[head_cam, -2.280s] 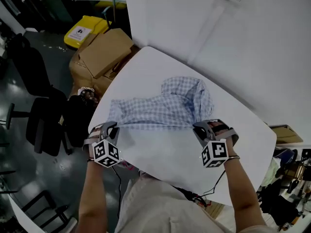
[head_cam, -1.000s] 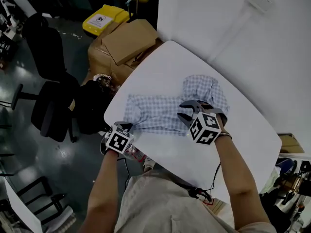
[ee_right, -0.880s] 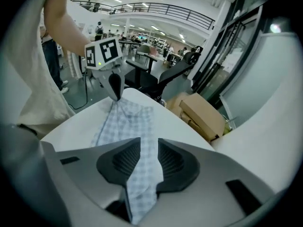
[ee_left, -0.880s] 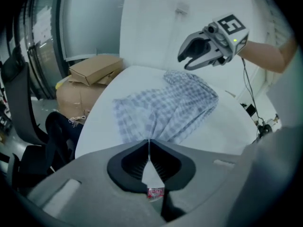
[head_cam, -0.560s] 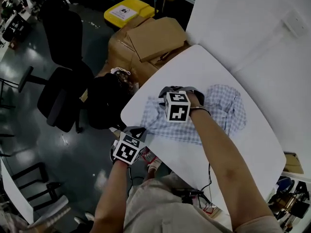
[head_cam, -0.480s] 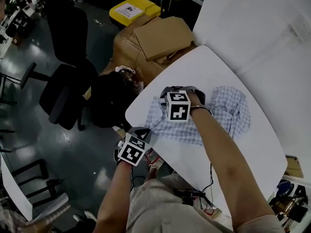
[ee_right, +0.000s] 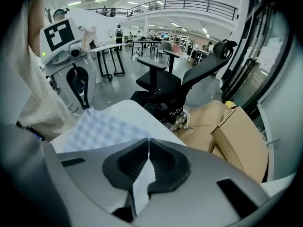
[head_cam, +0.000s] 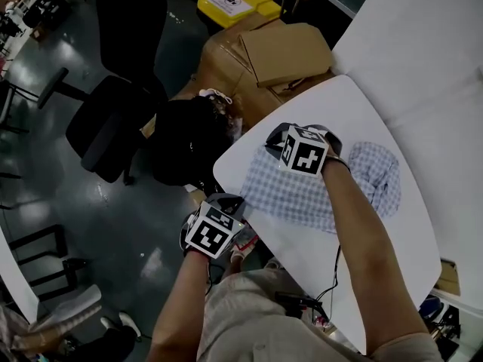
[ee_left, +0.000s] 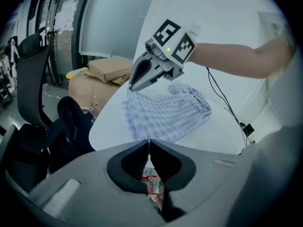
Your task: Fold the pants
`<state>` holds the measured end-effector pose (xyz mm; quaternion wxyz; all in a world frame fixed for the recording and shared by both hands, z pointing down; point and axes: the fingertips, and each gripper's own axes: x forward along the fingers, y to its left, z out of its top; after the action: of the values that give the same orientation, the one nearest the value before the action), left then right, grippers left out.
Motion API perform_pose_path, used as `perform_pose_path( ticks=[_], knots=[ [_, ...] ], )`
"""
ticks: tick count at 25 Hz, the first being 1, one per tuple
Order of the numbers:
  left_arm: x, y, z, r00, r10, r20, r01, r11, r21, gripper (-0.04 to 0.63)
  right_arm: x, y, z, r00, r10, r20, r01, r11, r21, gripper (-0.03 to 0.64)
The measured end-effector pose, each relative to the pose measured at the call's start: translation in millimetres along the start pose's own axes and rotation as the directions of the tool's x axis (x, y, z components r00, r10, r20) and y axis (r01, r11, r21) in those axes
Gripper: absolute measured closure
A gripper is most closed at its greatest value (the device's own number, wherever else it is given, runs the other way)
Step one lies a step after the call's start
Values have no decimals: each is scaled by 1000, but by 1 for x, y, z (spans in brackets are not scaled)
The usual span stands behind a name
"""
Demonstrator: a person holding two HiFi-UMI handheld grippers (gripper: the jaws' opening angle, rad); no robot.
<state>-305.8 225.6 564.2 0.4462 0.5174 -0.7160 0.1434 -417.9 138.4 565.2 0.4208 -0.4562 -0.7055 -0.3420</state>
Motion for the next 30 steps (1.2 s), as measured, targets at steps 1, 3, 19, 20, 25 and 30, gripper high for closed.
perform_pose_path(
  ticks=[1, 3, 19, 20, 25, 30],
  knots=[
    [-1, 3, -1, 1000, -4, -13, 4, 1000, -11, 572, 0, -3, 5, 1000, -4, 13, 3, 1000, 10, 595],
    [5, 9, -10, 998, -8, -63, 6, 999, -31, 572, 12, -3, 10, 1000, -9, 8, 9, 1000, 20, 595],
    [-26, 20, 25, 993, 119, -6, -119, 993, -21, 403, -103, -17, -77, 957, -267, 115, 178, 850, 496, 570],
    [-31, 14, 40, 993, 114, 18, -114, 993, 0, 403, -119, -17, -89, 951, -289, 112, 192, 831, 521, 580],
    [-20, -44, 107, 994, -14, 106, 3, 995, 101, 405, -181, 5, -176, 939, -344, 19, 255, 732, 632, 585],
    [34, -133, 124, 986, -165, 21, 154, 956, 251, 408, -219, 40, -268, 929, -362, -74, 296, 609, 736, 588]
  ],
)
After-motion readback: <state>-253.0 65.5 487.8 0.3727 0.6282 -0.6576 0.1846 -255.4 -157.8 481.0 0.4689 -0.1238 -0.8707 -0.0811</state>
